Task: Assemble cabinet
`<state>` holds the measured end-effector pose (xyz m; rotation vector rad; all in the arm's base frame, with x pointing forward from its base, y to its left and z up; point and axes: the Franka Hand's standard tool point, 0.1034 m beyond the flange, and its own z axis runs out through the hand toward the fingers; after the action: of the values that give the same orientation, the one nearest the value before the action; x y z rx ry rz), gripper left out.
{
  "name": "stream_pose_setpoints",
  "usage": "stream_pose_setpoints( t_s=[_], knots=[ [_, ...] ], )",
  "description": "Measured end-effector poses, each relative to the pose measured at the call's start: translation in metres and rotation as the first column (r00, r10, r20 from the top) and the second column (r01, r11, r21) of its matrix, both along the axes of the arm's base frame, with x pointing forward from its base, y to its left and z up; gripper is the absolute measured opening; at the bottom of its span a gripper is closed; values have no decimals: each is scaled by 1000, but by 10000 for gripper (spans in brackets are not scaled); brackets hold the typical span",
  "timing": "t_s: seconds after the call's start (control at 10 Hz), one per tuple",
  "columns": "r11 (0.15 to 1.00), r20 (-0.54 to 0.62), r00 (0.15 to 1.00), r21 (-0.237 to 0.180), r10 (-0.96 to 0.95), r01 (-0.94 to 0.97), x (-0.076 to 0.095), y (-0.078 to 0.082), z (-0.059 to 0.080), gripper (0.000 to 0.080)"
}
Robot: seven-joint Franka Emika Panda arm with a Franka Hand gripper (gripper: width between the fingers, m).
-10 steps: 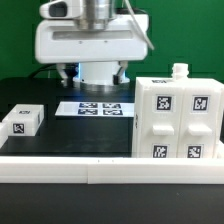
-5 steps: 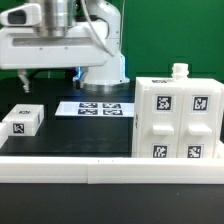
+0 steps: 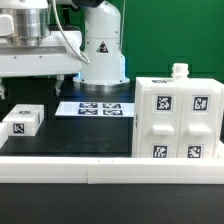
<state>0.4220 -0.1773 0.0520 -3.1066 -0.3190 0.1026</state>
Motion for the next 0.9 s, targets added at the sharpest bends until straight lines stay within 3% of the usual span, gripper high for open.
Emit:
stream_pose_setpoints(
  t_s=[0.7,0.9],
  knots=[
    [1000,-2,1000,-27,7,-7,-7,-3,-33,797],
    [1000,2,1000,-30,8,-8,-7,-4,-34,797]
  ],
)
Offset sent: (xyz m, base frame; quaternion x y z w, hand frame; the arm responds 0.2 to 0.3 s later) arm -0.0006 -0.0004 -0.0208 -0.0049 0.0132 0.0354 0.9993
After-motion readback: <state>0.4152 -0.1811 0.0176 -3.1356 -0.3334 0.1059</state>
